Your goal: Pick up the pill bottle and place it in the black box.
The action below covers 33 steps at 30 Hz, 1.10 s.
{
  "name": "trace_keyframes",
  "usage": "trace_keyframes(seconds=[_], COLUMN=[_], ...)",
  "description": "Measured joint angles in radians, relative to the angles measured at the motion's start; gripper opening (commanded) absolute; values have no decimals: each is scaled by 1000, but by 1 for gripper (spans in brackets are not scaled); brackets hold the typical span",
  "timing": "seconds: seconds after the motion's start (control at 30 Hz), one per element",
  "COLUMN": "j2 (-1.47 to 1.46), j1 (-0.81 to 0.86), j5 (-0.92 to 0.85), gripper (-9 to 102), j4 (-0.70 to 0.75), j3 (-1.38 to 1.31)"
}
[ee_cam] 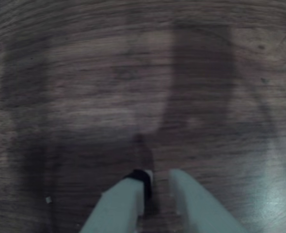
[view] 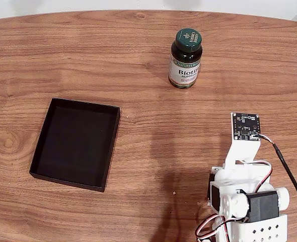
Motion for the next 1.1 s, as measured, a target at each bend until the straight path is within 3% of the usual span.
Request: trace_keyframes(seconds=[0.2,0.7,0.93,1.1], j2=[0,0,0,-31], j1=[83,92,55,40], j5=[0,0,147,173], gripper=[4,4,4,6], j4=[0,0,-2,-126], j3=[0,0,6,14])
